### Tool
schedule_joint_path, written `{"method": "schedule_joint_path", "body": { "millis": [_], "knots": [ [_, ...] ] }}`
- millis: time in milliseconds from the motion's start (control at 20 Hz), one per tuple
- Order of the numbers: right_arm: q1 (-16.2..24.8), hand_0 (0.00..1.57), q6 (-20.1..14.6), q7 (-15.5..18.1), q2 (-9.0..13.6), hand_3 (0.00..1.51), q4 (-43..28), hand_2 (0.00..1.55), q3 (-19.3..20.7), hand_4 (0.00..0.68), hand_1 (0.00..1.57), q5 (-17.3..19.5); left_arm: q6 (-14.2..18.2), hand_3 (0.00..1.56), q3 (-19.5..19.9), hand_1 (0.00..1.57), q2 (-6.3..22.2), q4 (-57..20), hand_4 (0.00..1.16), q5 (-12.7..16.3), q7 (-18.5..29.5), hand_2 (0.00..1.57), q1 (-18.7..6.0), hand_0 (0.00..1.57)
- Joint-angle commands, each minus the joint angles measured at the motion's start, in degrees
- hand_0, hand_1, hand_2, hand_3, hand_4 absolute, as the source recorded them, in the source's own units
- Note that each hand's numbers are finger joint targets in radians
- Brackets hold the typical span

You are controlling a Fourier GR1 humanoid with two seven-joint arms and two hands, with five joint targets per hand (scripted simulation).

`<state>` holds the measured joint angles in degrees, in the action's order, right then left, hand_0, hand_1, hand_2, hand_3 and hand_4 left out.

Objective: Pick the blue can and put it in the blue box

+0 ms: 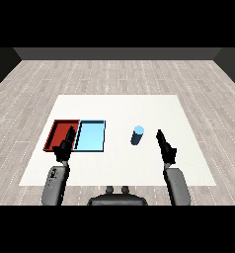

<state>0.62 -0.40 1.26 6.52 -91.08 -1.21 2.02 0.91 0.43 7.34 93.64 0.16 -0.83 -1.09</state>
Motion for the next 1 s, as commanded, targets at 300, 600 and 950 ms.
{"method": "schedule_joint_path", "body": {
  "millis": [300,600,950],
  "knots": [
    [-12.55,0.0,6.67,8.47,-0.66,0.0,6.76,0.0,7.58,0.0,0.0,-10.42,-1.46,0.0,0.85,0.0,-5.39,1.58,0.0,4.25,13.09,0.0,-2.1,0.0],
    [-13.2,0.0,15.55,16.51,3.23,0.0,14.34,0.0,12.52,0.0,0.0,-16.12,-5.02,0.0,0.99,0.0,-6.66,-3.83,0.0,4.9,26.59,0.0,1.27,0.0],
    [-14.36,0.0,18.54,21.51,5.07,0.0,21.37,0.0,13.58,0.0,0.0,-15.51,-6.82,0.0,1.67,0.0,-5.05,-2.54,0.0,6.72,26.81,0.0,3.62,0.0]
  ]
}}
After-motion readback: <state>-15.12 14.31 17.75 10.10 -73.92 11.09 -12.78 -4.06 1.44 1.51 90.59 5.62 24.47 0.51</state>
